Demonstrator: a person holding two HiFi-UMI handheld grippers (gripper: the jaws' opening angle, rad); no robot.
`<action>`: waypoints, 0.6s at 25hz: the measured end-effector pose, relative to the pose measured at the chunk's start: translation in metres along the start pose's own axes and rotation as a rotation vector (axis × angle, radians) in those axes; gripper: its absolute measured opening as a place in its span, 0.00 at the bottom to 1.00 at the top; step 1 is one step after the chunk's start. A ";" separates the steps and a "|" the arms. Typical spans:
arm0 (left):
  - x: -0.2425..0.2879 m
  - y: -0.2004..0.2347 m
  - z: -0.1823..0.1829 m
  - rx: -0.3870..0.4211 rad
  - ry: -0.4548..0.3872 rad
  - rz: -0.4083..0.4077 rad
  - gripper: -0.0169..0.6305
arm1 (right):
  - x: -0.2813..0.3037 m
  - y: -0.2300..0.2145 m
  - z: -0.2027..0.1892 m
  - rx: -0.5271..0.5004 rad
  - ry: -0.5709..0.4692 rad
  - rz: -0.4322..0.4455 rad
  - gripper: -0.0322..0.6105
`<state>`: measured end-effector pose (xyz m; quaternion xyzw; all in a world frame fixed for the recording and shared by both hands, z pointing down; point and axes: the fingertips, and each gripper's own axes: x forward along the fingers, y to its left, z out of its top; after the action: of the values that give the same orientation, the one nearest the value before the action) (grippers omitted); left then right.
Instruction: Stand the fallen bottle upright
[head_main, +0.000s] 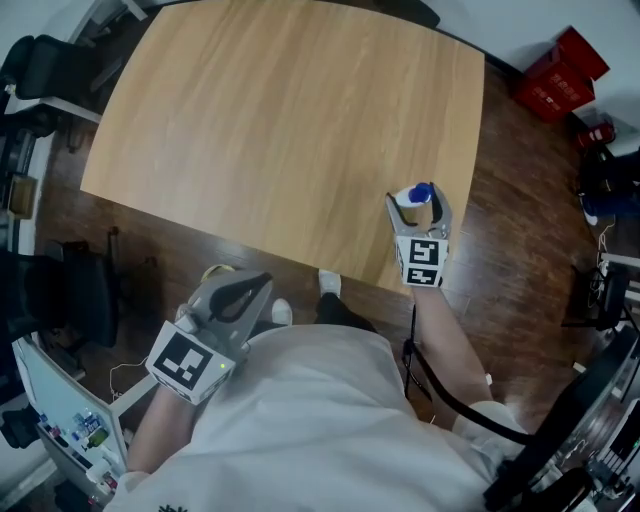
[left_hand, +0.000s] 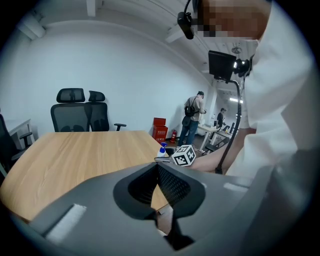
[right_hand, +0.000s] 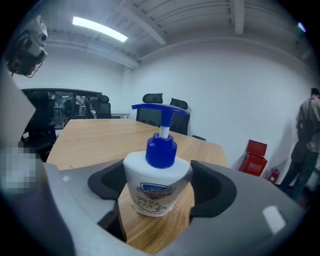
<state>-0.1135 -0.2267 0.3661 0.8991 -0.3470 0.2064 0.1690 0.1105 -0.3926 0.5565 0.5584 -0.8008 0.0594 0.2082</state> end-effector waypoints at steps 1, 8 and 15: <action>0.000 0.000 0.000 0.001 0.001 -0.001 0.03 | -0.002 0.002 0.000 -0.002 -0.004 0.003 0.66; -0.003 -0.011 0.000 0.010 0.016 0.005 0.03 | 0.001 0.004 -0.010 0.025 0.018 0.066 0.67; -0.029 -0.018 -0.018 0.014 0.022 0.020 0.03 | -0.028 0.011 0.001 -0.001 0.000 0.077 0.75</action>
<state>-0.1250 -0.1902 0.3650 0.8946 -0.3525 0.2202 0.1643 0.1083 -0.3648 0.5464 0.5271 -0.8218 0.0670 0.2058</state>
